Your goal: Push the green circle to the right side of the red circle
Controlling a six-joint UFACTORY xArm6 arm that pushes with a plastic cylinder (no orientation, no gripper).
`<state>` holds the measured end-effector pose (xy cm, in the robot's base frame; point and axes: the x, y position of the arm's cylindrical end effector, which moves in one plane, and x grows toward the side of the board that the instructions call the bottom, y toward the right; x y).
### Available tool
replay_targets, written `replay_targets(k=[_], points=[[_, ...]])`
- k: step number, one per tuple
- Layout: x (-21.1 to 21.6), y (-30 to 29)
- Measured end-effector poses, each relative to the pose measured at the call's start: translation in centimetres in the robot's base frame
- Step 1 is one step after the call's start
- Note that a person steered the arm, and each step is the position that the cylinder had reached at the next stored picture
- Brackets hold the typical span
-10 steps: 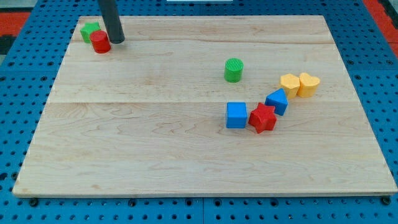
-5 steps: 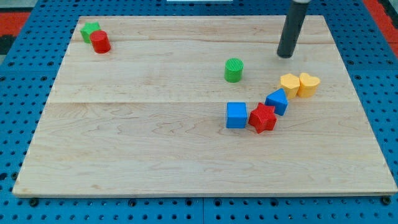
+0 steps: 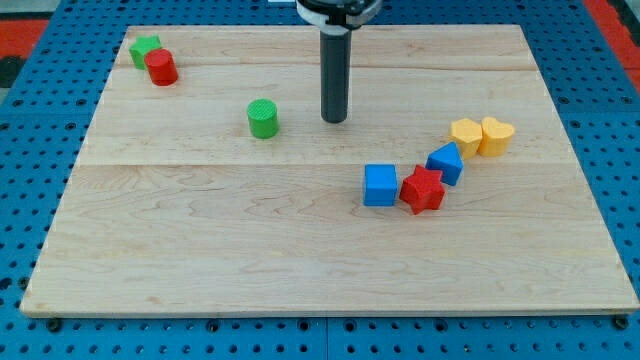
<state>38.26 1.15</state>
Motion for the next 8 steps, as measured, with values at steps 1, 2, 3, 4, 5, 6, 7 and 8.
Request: replay_targets(k=[1, 2, 3, 4, 5, 6, 7, 8], points=[[2.0, -4.4], [-1.1, -9.1], [-5.3, -12.7], [-9.4, -17.0], [-9.6, -15.2], [-9.2, -4.7], [-9.0, 8.3], [-4.2, 19.9]])
